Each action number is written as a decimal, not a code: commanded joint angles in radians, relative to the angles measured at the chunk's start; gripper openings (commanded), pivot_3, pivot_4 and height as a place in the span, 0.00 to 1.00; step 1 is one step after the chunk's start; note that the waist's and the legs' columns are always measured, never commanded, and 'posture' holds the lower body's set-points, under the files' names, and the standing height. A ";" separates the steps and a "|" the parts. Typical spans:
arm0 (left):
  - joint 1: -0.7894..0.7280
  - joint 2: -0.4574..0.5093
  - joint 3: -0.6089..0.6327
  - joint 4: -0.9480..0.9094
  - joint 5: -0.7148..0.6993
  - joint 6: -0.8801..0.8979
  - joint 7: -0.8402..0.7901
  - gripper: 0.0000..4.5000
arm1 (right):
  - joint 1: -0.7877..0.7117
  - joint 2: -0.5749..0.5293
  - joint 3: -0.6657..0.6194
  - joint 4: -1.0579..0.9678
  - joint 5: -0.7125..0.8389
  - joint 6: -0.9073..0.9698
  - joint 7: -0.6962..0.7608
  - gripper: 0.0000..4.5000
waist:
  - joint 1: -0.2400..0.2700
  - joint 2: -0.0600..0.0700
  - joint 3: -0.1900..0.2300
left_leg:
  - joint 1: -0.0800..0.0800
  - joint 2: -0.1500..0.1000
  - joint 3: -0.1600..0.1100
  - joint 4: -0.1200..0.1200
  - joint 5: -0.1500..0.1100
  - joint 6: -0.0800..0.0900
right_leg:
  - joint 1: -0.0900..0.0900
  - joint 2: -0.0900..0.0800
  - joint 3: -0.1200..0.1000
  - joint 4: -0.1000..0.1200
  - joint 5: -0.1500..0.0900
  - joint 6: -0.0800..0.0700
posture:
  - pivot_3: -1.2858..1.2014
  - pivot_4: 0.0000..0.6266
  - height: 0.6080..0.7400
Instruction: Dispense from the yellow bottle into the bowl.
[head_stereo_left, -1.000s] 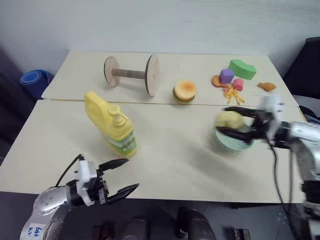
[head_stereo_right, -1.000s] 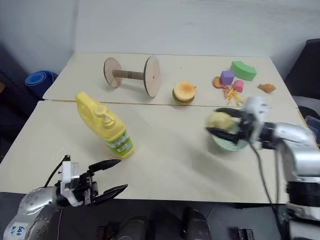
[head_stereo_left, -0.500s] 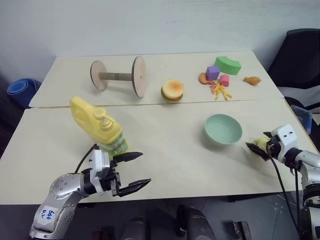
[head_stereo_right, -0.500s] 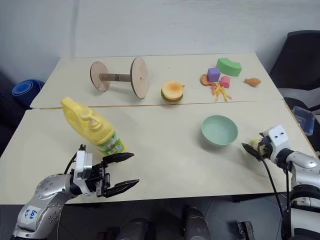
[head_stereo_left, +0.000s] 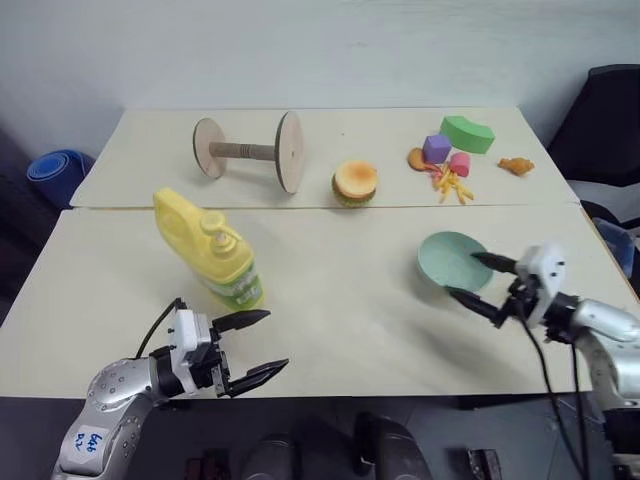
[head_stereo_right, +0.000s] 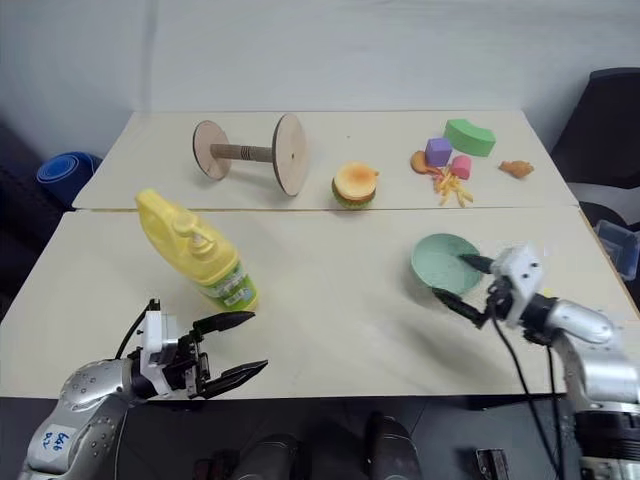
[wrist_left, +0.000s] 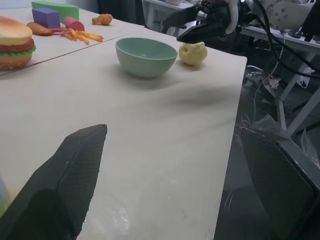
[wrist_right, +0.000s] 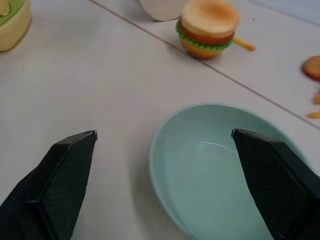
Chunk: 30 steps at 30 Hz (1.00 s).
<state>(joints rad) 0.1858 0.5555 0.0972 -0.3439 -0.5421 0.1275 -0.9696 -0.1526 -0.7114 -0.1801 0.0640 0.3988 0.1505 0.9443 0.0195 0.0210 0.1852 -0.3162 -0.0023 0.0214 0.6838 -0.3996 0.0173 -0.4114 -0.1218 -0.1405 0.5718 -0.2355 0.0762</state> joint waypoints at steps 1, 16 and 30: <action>-0.010 0.000 0.003 -0.016 0.017 -0.020 0.010 1.00 | -0.104 0.072 0.088 0.062 -0.120 0.005 -0.121 1.00 | 0.000 0.000 0.000 | 0.000 0.000 0.000 0.000 0.000 0.000 | -0.001 0.000 0.000 0.000 0.000 0.000 | 0.52 0.24 1.00; 0.050 -0.008 0.045 -0.074 0.014 -0.030 0.071 1.00 | -0.296 0.195 0.180 0.305 -0.247 -0.014 -0.209 0.32 | -0.009 -0.001 -0.001 | 0.000 0.001 0.003 0.000 0.001 0.001 | -0.002 0.005 0.004 0.002 0.001 0.001 | 0.52 0.24 1.00; 0.097 -0.027 0.077 -0.069 0.017 -0.084 0.082 1.00 | -0.353 0.140 0.166 0.211 -0.209 0.048 -0.099 0.01 | -0.021 -0.001 -0.001 | 0.000 0.003 0.003 0.000 0.001 0.001 | -0.003 0.005 0.004 0.002 0.001 0.001 | 0.52 0.24 1.00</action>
<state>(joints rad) 0.2763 0.5309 0.1735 -0.3869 -0.5213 0.0649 -0.8859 -0.4920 -0.5526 0.0150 0.3140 0.1618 0.1916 0.8272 -0.0014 0.0195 0.1844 -0.3158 0.0003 0.0248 0.6842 -0.3989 0.0181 -0.4142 -0.1165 -0.1360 0.5739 -0.2343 0.0767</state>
